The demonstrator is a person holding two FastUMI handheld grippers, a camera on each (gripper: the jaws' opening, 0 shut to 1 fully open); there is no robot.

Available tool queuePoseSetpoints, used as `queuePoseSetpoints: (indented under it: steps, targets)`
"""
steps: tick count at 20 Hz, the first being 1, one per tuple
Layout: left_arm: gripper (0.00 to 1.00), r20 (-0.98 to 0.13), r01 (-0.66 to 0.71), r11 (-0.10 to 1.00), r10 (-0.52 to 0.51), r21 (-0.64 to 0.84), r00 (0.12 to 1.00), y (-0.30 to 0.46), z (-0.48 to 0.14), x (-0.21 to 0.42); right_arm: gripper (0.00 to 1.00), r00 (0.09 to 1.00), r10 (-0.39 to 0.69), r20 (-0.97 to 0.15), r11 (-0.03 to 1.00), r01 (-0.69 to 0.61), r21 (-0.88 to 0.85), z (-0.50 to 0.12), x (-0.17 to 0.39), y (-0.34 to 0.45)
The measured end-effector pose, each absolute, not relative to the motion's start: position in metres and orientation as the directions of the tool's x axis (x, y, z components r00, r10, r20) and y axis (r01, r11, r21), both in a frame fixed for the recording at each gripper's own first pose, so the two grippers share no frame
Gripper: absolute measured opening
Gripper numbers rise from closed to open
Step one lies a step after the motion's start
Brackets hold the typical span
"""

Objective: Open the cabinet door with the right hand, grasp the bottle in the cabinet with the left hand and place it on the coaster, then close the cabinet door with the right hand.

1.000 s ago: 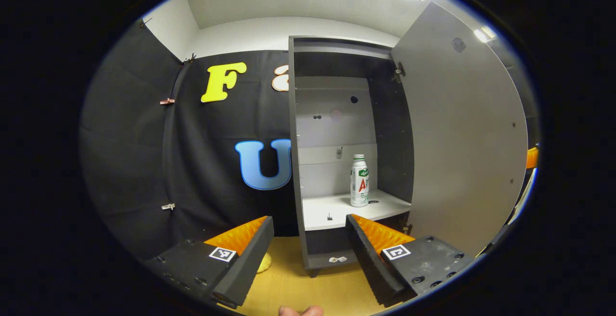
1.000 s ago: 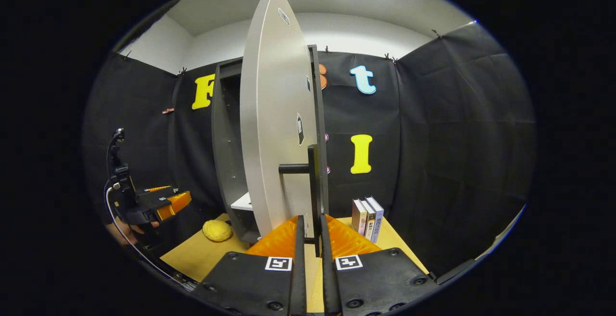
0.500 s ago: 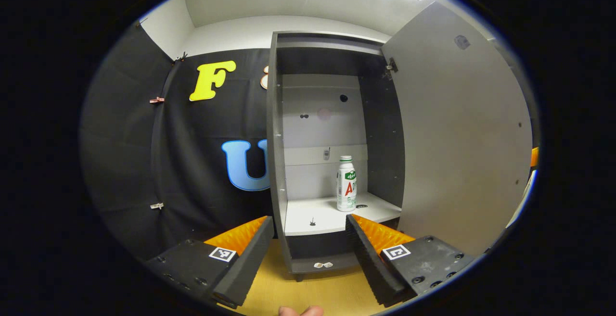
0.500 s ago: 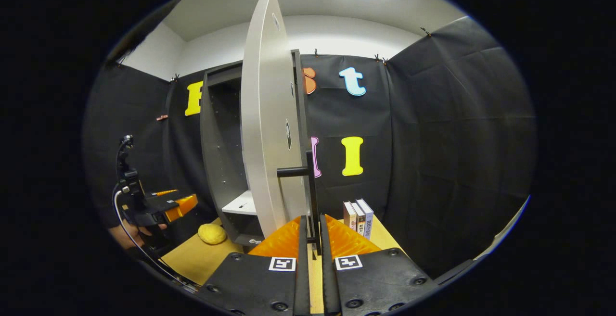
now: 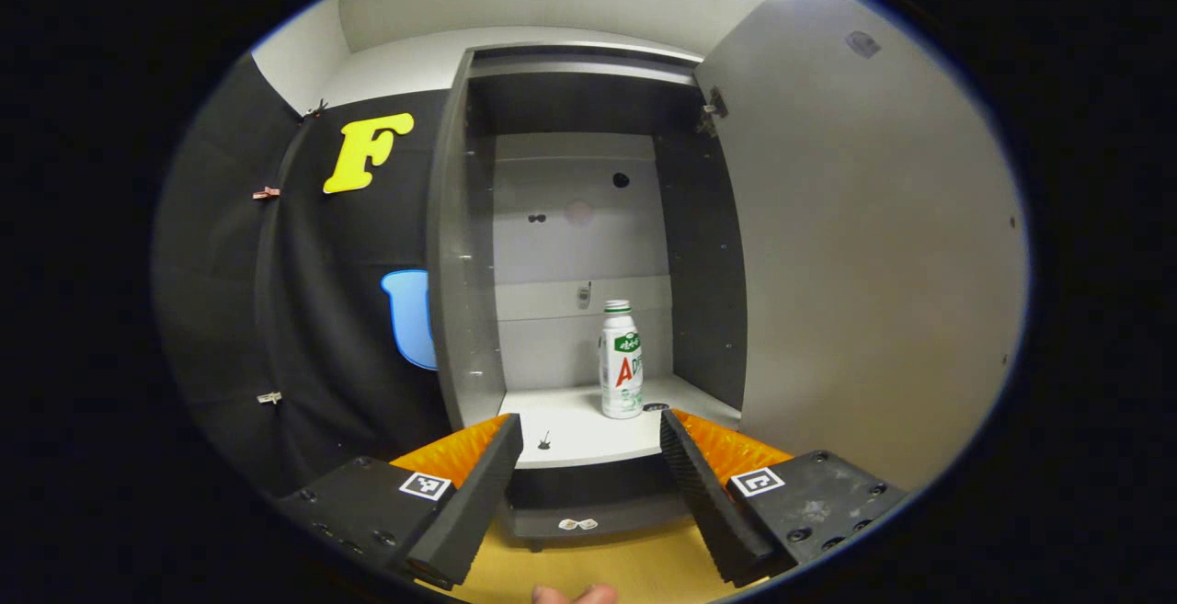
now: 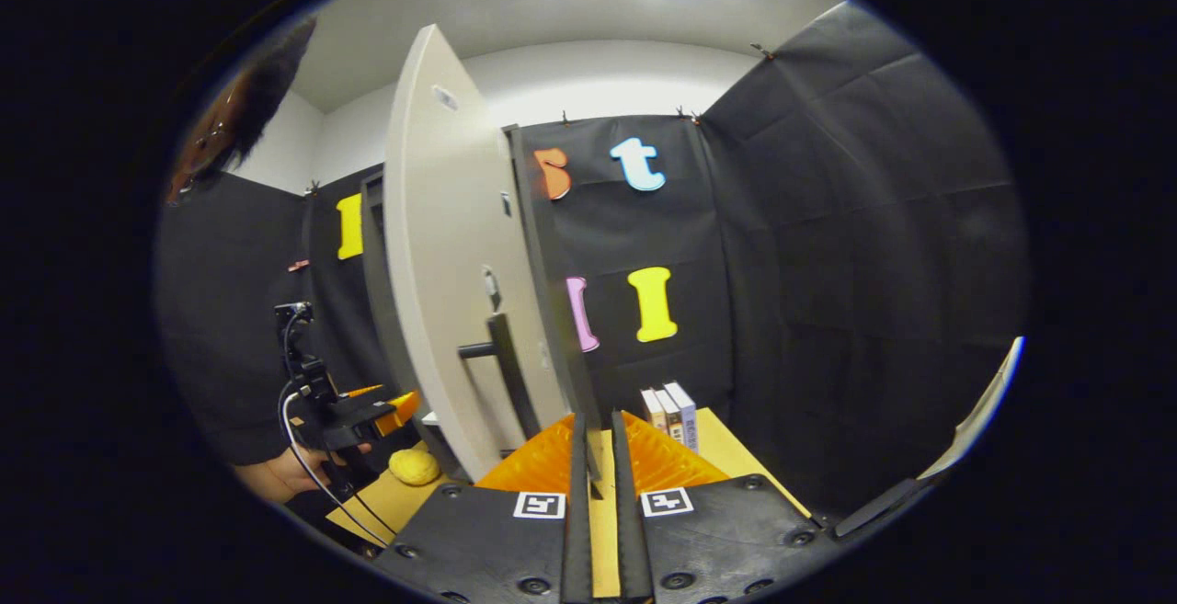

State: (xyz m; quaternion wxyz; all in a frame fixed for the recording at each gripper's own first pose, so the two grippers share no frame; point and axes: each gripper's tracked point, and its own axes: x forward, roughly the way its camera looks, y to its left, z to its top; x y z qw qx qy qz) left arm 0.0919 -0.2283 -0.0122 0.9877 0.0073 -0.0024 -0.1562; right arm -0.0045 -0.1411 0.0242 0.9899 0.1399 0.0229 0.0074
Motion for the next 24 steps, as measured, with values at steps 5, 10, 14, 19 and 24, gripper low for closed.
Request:
queuePoseSetpoints:
  steps: [5, 10, 14, 19, 24]
  targets:
    - [0.96, -0.019, 0.321, 0.947, -0.320, 0.023, 0.947, -0.265, -0.023, 0.119, 0.57, 0.989, -0.118, -0.093, 0.962, 0.137, 0.238, 0.001, 0.004, -0.187]
    - [0.95, -0.045, 0.303, 0.953, -0.303, -0.001, 0.952, -0.291, -0.036, 0.161, 0.98, 0.988, -0.151, -0.045, 0.973, 0.156, 0.169, 0.003, 0.021, -0.200]
    - [0.95, -0.044, 0.263, 0.965, -0.262, 0.015, 0.964, -0.306, -0.038, 0.205, 0.98, 0.989, -0.142, -0.048, 0.975, 0.148, 0.163, -0.001, 0.034, -0.212]
    - [0.95, -0.054, 0.222, 0.974, -0.219, 0.044, 0.974, -0.323, -0.045, 0.265, 0.98, 0.988, -0.138, -0.063, 0.978, 0.146, 0.148, -0.008, 0.050, -0.226]
    - [0.95, -0.085, 0.179, 0.983, -0.174, 0.050, 0.981, -0.332, -0.060, 0.311, 0.98, 0.988, -0.139, -0.073, 0.980, 0.148, 0.136, -0.016, 0.059, -0.235]
